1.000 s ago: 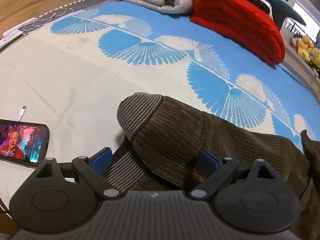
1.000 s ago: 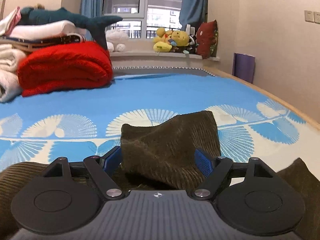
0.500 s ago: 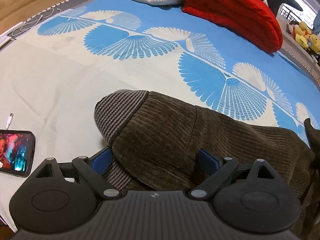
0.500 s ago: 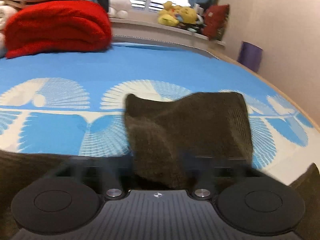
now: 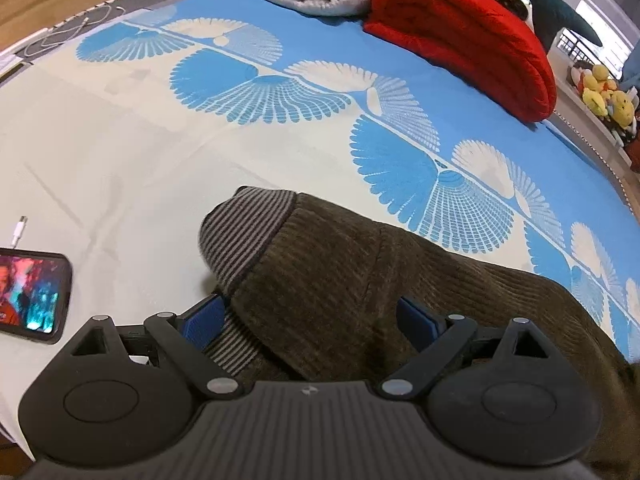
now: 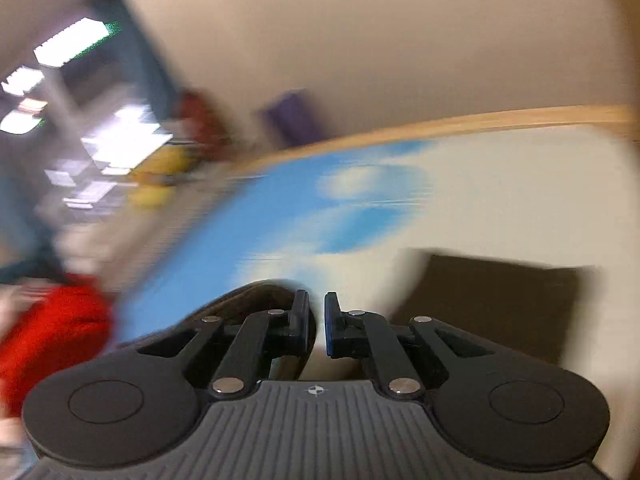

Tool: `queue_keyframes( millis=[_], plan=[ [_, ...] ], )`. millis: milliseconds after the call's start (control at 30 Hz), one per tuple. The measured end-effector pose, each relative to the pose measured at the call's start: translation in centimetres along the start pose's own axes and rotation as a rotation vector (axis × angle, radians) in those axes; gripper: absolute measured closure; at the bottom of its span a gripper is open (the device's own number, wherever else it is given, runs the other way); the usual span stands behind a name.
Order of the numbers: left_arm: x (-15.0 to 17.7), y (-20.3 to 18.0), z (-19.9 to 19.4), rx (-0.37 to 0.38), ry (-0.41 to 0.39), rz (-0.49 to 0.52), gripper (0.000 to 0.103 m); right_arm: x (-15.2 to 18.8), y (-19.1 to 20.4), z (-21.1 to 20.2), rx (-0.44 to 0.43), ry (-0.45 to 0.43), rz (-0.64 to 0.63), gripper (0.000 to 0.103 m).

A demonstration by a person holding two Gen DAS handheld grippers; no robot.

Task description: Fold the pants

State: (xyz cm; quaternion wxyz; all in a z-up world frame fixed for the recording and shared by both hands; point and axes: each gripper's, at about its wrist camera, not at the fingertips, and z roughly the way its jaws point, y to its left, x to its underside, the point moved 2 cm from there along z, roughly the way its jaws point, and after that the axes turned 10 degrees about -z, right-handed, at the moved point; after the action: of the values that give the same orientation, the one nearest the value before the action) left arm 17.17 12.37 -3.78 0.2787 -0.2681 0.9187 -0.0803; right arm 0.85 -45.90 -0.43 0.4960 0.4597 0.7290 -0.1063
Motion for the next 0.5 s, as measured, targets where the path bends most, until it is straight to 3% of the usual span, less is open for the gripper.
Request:
queue_keyframes(
  millis=[33,100,167,200,233,300,367,500],
  plan=[
    [0.2,0.1,-0.1,-0.006,-0.002,-0.006,0.008,0.9,-2.3,0.7,0.089,0.036,-0.003,0.091],
    [0.5,0.3,-0.4,-0.006,0.006,-0.019,0.008,1.5,-5.2,2.7,0.143,0.129,0.023,0.086],
    [0.8,0.6,-0.7,-0.002,0.009,-0.032,0.008,1.3,-6.4,3.7,0.142,0.124,-0.028,0.07],
    [1.0,0.6,-0.9,-0.001,0.007,-0.032,0.008,1.2,-6.3,3.7,0.15,0.102,-0.07,0.055],
    [1.2,0.6,-1.1,-0.003,0.004,-0.027,0.008,1.2,-6.2,3.8,0.14,0.087,-0.112,0.046],
    [1.6,0.6,-1.5,-0.015,-0.005,-0.014,0.008,1.2,-6.0,3.5,0.072,0.074,-0.152,0.045],
    [1.9,0.7,-1.7,-0.026,-0.012,0.0,0.008,1.4,-4.7,3.1,-0.051,0.075,-0.213,0.045],
    [1.9,0.9,-1.8,-0.032,-0.011,0.005,0.008,2.7,-1.1,2.4,-0.245,0.105,-0.484,0.044]
  ],
)
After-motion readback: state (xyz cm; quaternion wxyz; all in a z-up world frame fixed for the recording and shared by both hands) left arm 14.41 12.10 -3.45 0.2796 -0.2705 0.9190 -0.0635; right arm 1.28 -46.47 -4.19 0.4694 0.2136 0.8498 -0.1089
